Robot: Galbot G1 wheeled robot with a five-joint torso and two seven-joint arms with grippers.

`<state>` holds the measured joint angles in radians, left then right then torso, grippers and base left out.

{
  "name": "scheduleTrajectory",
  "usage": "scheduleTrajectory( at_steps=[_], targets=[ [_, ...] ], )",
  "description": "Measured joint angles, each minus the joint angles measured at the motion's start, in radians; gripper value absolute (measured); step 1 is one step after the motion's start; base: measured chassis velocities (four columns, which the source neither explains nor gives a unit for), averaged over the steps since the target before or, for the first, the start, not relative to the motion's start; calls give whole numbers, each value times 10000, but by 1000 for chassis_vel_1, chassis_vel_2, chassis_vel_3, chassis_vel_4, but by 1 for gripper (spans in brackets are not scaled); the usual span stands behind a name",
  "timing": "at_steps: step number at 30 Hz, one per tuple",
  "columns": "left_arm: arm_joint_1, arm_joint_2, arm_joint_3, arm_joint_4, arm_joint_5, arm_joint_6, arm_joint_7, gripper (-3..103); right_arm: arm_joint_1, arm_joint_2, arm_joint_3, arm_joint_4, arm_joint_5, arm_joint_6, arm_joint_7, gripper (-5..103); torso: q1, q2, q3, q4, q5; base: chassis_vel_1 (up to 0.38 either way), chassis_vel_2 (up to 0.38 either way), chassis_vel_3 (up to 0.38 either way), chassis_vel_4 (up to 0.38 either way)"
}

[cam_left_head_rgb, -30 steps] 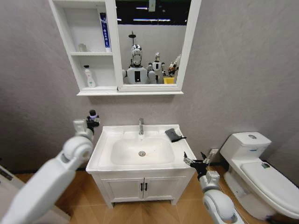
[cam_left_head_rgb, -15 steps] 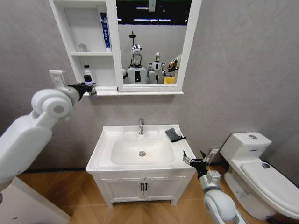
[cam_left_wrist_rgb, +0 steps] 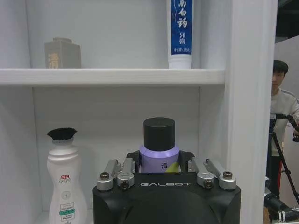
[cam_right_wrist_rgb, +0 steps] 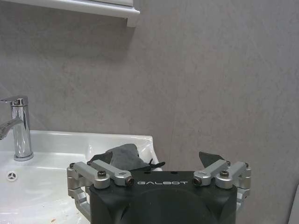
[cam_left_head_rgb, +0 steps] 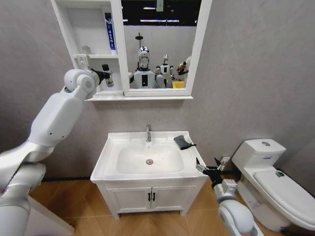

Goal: Move facial cleanser and shampoo from washbasin to cabinet, then wipe washbasin with towel.

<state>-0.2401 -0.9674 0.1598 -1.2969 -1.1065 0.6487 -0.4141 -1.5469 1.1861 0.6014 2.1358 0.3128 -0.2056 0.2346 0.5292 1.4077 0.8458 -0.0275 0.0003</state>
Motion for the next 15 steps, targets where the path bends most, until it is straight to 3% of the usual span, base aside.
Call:
scheduleTrajectory(
  at_steps=[15],
  targets=[
    [-272, -698, -24, 1717, 1051, 21, 691, 43, 101, -37, 44, -192, 72, 7, 4, 100, -1, 0, -1, -1, -2, 0, 0, 0, 0]
  ],
)
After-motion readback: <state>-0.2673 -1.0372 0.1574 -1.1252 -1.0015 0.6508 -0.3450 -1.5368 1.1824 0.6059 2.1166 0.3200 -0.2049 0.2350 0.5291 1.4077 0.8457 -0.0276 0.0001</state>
